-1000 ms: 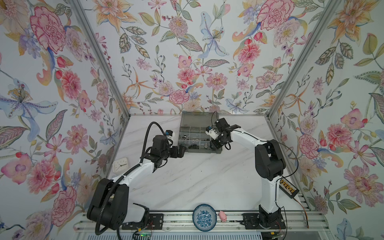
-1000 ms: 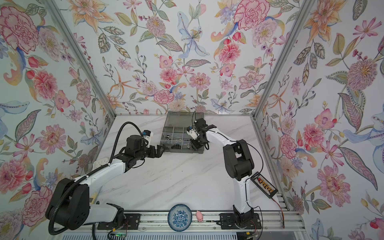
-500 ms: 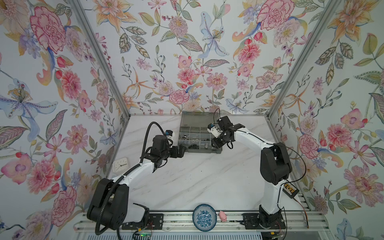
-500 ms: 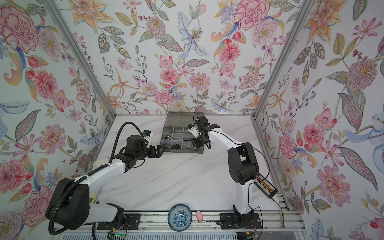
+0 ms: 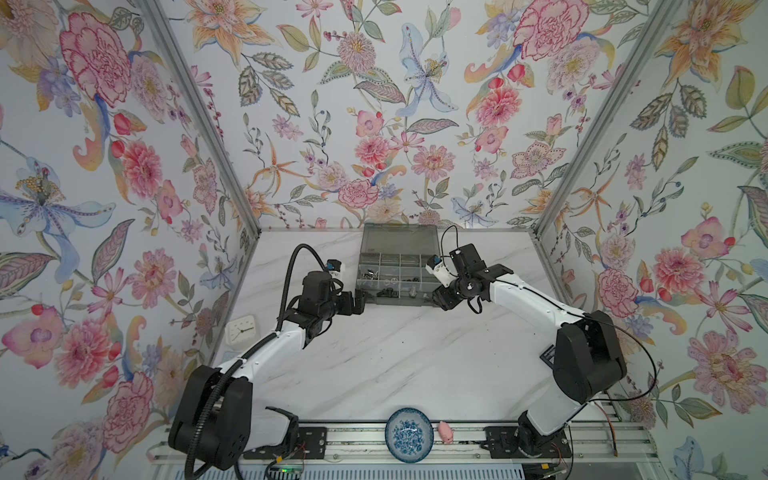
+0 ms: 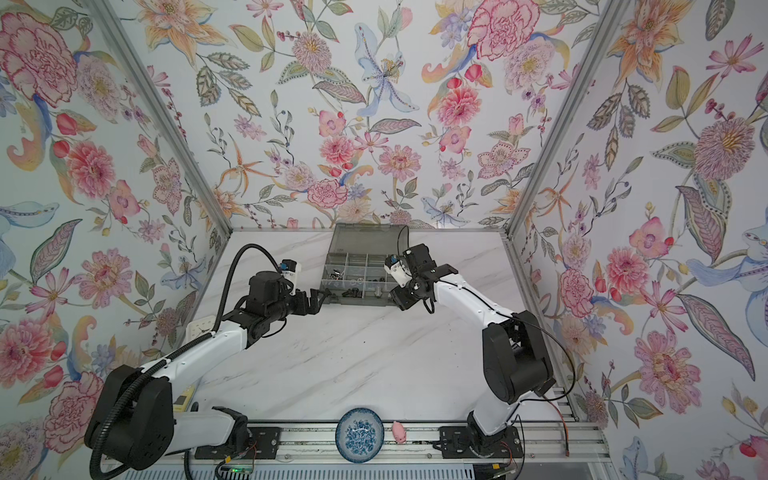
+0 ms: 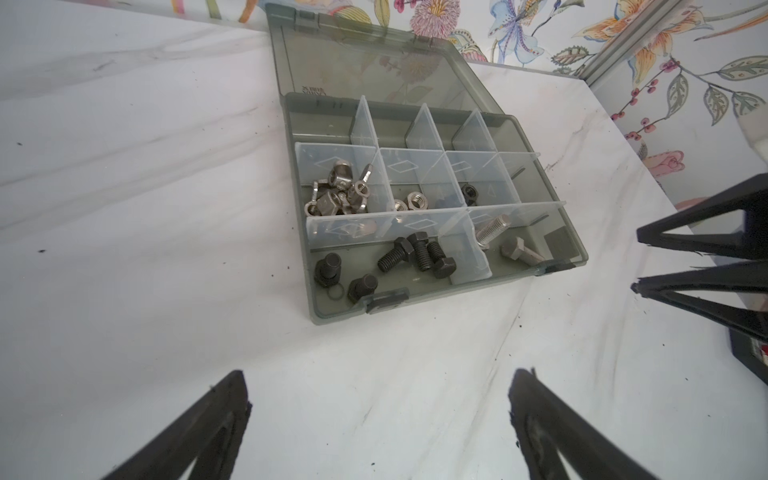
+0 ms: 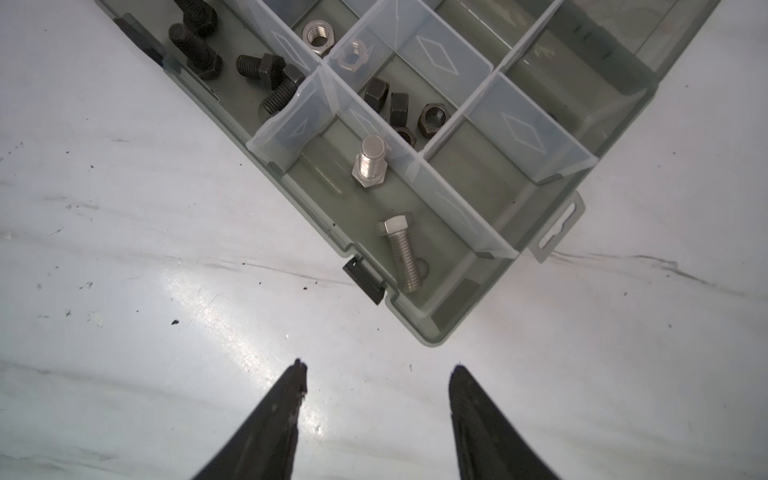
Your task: Sort the screws and nuts into containers
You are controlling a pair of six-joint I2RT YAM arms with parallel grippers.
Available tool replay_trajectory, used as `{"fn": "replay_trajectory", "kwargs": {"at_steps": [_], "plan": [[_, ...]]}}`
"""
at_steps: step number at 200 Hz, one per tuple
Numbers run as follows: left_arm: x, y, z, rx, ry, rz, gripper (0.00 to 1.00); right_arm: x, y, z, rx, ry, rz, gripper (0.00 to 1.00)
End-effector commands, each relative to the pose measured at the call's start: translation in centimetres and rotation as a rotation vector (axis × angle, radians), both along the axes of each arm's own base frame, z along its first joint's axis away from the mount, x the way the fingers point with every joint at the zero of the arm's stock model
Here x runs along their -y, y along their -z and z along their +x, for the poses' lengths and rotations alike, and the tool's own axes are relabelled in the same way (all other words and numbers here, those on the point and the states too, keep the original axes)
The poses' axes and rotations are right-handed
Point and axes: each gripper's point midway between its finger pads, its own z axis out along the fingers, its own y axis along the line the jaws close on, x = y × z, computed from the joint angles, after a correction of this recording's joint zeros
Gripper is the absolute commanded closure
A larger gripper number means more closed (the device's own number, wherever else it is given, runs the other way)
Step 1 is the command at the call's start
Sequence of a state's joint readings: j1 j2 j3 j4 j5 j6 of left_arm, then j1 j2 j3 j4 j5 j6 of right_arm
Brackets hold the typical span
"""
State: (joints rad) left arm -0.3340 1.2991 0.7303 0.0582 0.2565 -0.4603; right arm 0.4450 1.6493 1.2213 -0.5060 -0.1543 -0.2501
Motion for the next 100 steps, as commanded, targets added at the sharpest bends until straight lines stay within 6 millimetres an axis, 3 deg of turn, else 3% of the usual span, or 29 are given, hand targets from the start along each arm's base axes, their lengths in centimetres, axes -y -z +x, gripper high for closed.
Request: {"fn": "replay_trajectory", "kwargs": {"at_steps": [1, 55, 100], "plan": [[-2.6, -1.1, 0.3, 0.076, -0.099, 0.063, 0.01, 1.3, -1.3, 0.6, 0.072, 0.053, 0.074, 0.4], [-5.8, -3.9, -0.3, 0.187, -0.218, 0.142, 0.01, 7.2, -3.2, 0.9, 0.215, 0.224, 0.176, 0.38], [-7.6, -5.4, -0.2, 0.24, -0.277, 0.201, 0.01, 13.2, -3.1, 0.7, 0.341, 0.399, 0.231, 0.37]]}}
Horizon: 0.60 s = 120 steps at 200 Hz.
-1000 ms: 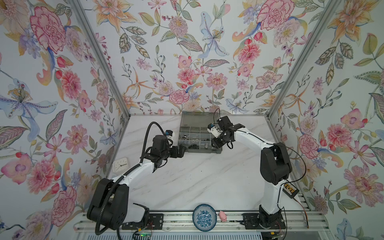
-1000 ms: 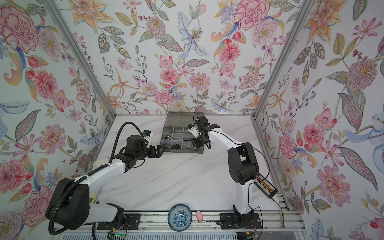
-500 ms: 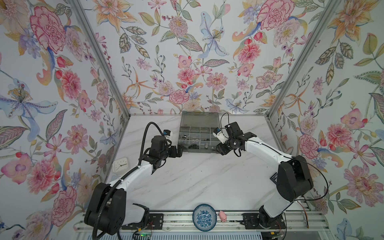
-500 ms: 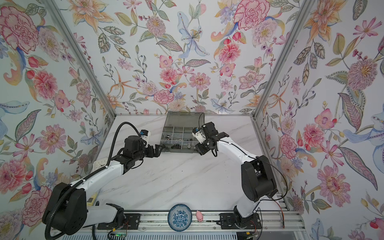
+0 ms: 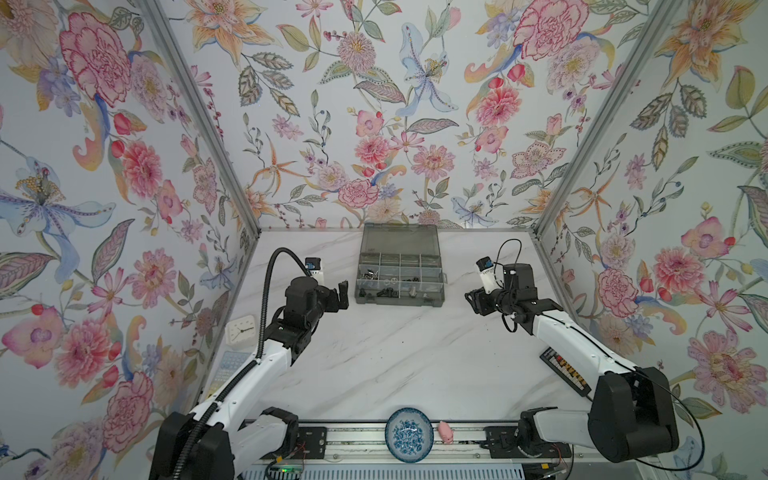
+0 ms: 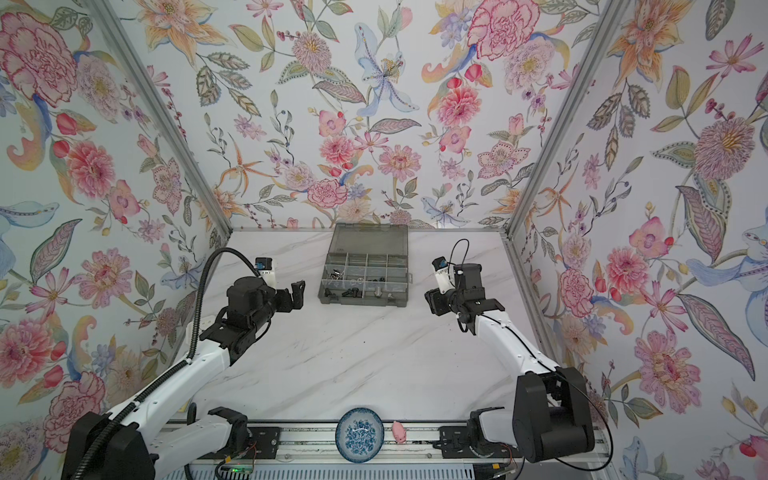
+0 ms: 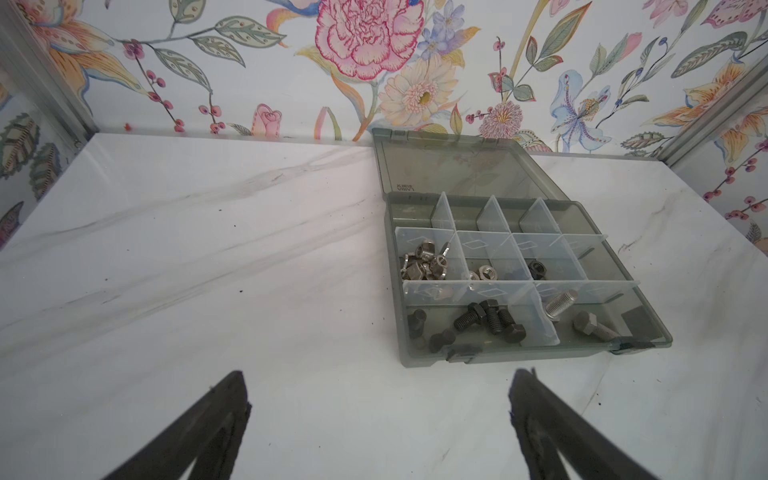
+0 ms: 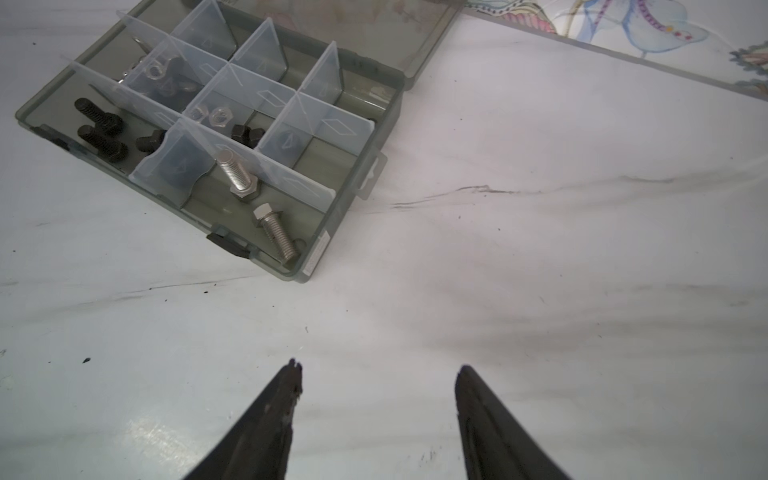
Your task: Sort the screws and nuts into containers
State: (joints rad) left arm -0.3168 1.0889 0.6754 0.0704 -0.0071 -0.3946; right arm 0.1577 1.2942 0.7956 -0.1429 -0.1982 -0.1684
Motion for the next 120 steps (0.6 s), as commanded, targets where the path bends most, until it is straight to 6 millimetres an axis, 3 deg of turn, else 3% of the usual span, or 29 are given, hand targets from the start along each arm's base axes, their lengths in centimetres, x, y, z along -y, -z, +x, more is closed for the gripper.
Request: {"fn": "replay_trajectory", "kwargs": {"at_steps": [1, 38, 86, 120], "plan": [[-2.0, -0.2, 0.2, 0.019, -0.068, 0.075, 0.01, 2.3, -1.0, 0.8, 0.102, 0.086, 0.06, 0.37], [-3.0, -0.8, 0.7, 0.068, -0.11, 0.125, 0.01, 5.3, 0.1, 0.4, 0.126, 0.188, 0.069, 0.35], [-2.9, -2.4, 1.0, 0.246, -0.093, 0.119, 0.01, 7.2, 1.7, 0.6, 0.185, 0.275, 0.095, 0.33], [-3.9, -1.7, 1.5, 0.248, -0.132, 0.192, 0.01, 7.8, 2.5, 0.7, 0.254, 0.3, 0.097, 0.31]]}}
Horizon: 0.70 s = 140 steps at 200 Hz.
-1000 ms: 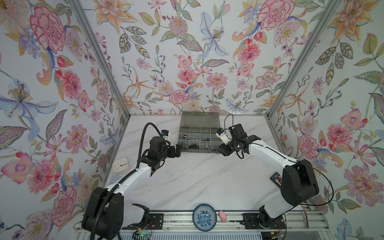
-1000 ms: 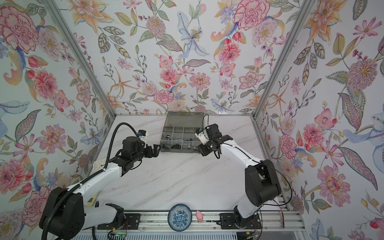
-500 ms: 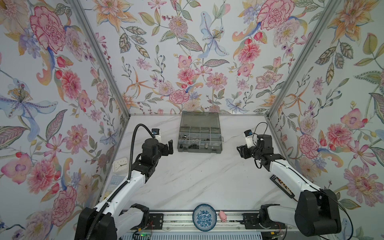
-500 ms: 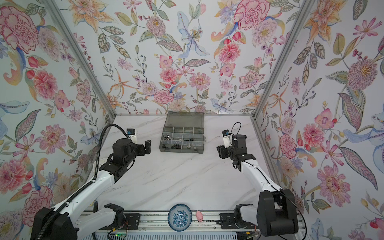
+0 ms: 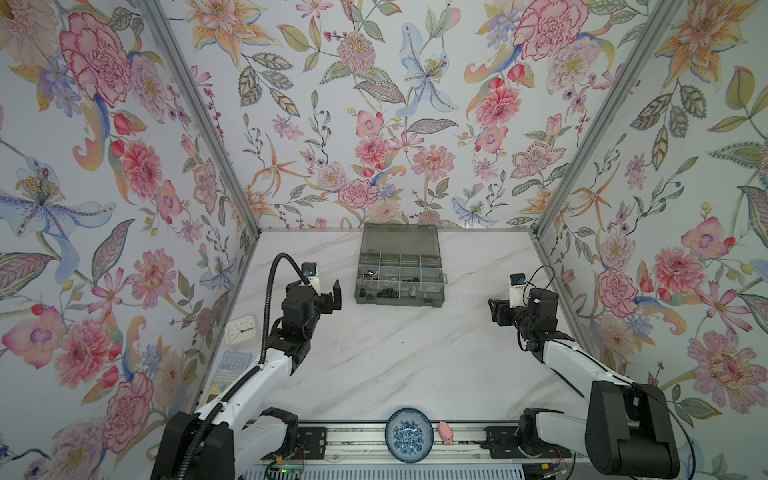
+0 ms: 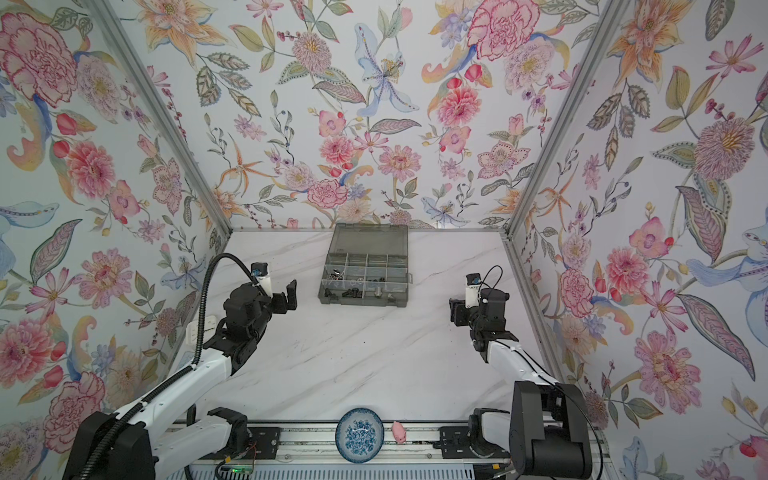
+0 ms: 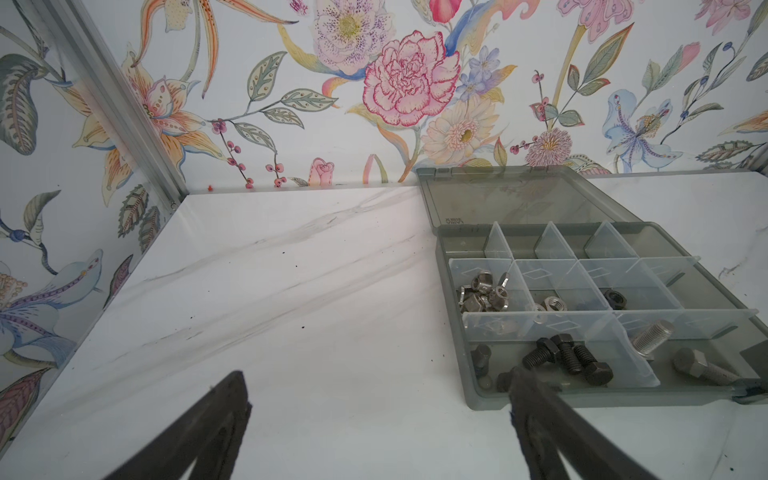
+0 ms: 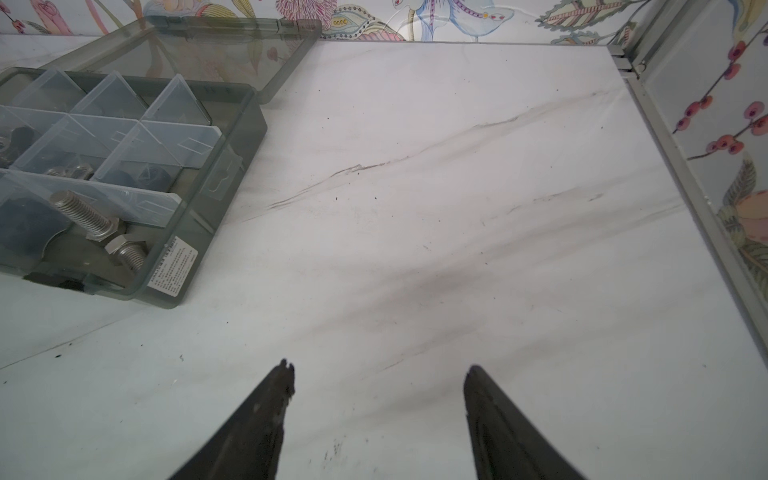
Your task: Sort the screws and nuts into containers
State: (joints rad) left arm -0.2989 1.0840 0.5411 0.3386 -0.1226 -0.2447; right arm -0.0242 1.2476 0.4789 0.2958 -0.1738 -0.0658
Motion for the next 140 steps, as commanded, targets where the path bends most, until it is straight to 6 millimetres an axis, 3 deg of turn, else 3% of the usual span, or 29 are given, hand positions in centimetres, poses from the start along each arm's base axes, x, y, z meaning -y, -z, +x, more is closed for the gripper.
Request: {"fn": "replay_trajectory", "kwargs": {"at_steps": [1, 48, 74, 85, 140], "plan": [[-1.3, -1.6, 0.8, 0.087, -0.056, 0.057, 0.01, 0.7, -0.9, 0.9, 0.11, 0.041, 0.009, 0.31], [-2.9, -0.9, 1.0, 0.136, -0.114, 0.144, 0.01, 1.1, 0.0, 2.6, 0.151, 0.059, 0.008, 0.3], [-3.6, -0.2, 1.3, 0.133, -0.138, 0.194, 0.01, 1.0, -0.8, 3.7, 0.233, 0.069, -0.009, 0.28], [-3.9, 0.2, 1.4, 0.132, -0.145, 0.203, 0.0, 1.1, -0.1, 4.0, 0.244, 0.087, -0.01, 0.27], [-5.1, 2.5, 2.1, 0.12, -0.176, 0.22, 0.01, 1.6, 0.1, 2.4, 0.327, 0.137, -0.043, 0.23]]}}
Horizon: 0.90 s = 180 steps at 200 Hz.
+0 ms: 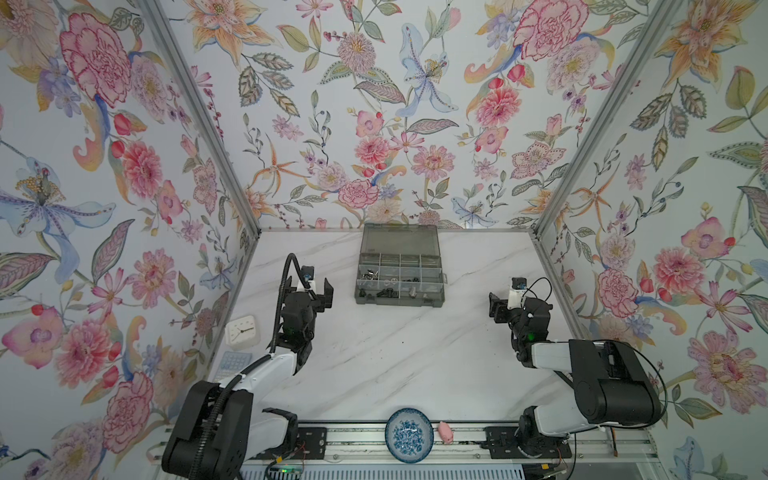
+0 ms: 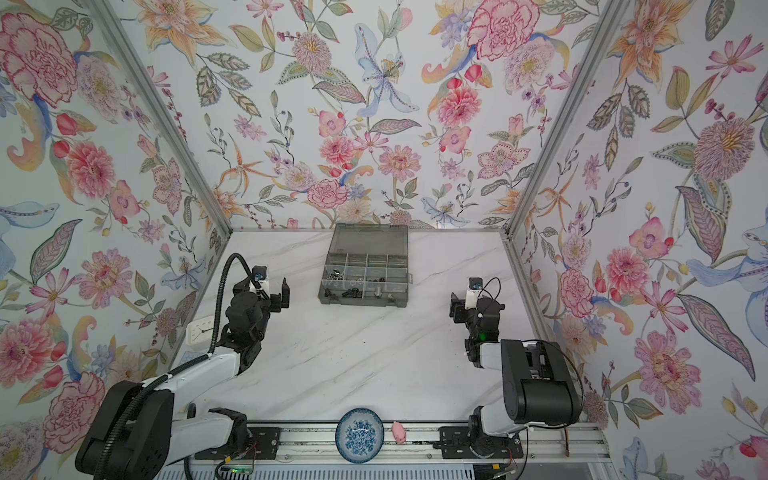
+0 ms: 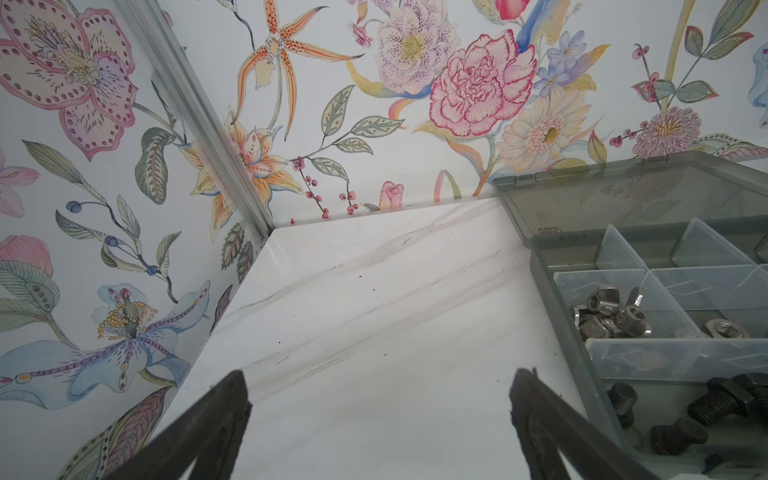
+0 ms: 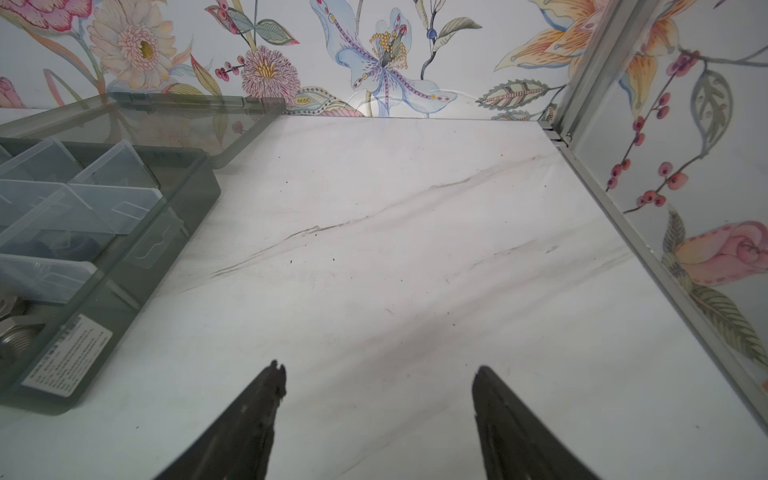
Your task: Sort the screws and nuts into containers
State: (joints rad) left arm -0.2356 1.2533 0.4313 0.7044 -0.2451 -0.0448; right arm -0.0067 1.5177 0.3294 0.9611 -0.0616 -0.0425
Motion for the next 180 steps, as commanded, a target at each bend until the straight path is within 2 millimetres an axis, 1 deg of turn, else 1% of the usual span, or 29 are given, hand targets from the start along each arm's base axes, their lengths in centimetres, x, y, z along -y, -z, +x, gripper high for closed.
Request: {"fn": "replay_trajectory", "kwargs": {"at_steps": [1, 14, 18, 22, 30, 58, 70, 83, 90, 95, 107, 120, 124, 150, 159, 164, 169, 180], "plan": [[-1.1, 0.0, 0.3, 0.039, -0.037, 0.021, 0.01, 0.3, -1.0, -0.2, 0.082, 0.043, -0.013, 0.22], [-1.4, 0.5, 0.3, 0.048, -0.048, 0.025, 0.01, 0.2, -0.9, -0.1, 0.076, 0.041, -0.018, 0.21], [-1.6, 0.6, 0.5, 0.045, -0.053, 0.029, 0.01, 0.2, -1.0, -0.1, 0.083, 0.041, -0.017, 0.2], [-1.8, 1.2, 0.5, 0.016, -0.063, 0.034, 0.01, 0.2, -1.0, -0.1, 0.083, 0.042, -0.017, 0.18], [-2.2, 1.5, 0.6, 0.015, -0.078, 0.048, 0.01, 0.1, -0.9, -0.1, 0.076, 0.038, -0.019, 0.16], [-4.0, 2.6, -0.2, 0.063, -0.147, 0.072, 0.01, 0.2, -0.9, -0.1, 0.078, 0.042, -0.02, 0.09], [-4.6, 2.7, 0.0, 0.057, -0.167, 0.069, 0.01, 0.2, -0.9, -0.1, 0.079, 0.043, -0.023, 0.08], [-5.1, 2.5, -0.3, 0.101, -0.181, 0.066, 0.01, 0.2, -1.0, -0.1, 0.079, 0.045, -0.021, 0.07], [-5.5, 3.2, -0.4, 0.095, -0.197, 0.057, 0.01, 0.1, -1.0, -0.1, 0.079, 0.043, -0.023, 0.07], [-5.7, 2.9, -0.5, 0.125, -0.201, 0.053, 0.01, 0.2, -0.9, -0.1, 0.078, 0.044, -0.022, 0.06], [-5.7, 3.3, -0.6, 0.096, -0.198, 0.046, 0.01, 0.2, -1.0, -0.1, 0.079, 0.044, -0.021, 0.05], [-5.6, 2.9, -0.7, 0.132, -0.186, 0.049, 0.01, 0.2, -1.0, -0.1, 0.079, 0.043, -0.021, 0.03], [-5.6, 3.0, -0.8, 0.126, -0.185, 0.042, 0.01, 0.1, -1.0, -0.1, 0.079, 0.043, -0.021, 0.0], [-6.2, 3.4, -0.8, 0.123, -0.177, 0.001, 0.01, 0.2, -1.0, -0.1, 0.079, 0.044, -0.021, 0.01], [-6.1, 4.1, -1.3, 0.127, -0.165, 0.001, 0.01, 0.1, -1.0, -0.1, 0.079, 0.044, -0.021, 0.01], [-6.4, 3.6, -1.7, 0.177, -0.183, 0.005, 0.01, 0.2, -0.9, -0.1, 0.078, 0.044, -0.02, 0.01], [-7.0, 3.4, -2.2, 0.189, -0.232, 0.004, 0.01, 0.2, -0.9, -0.1, 0.078, 0.044, -0.021, 0.01], [-7.4, 4.4, -2.3, 0.141, -0.245, -0.016, 0.01, 0.1, -0.9, -0.1, 0.079, 0.043, -0.023, 0.01]]}}
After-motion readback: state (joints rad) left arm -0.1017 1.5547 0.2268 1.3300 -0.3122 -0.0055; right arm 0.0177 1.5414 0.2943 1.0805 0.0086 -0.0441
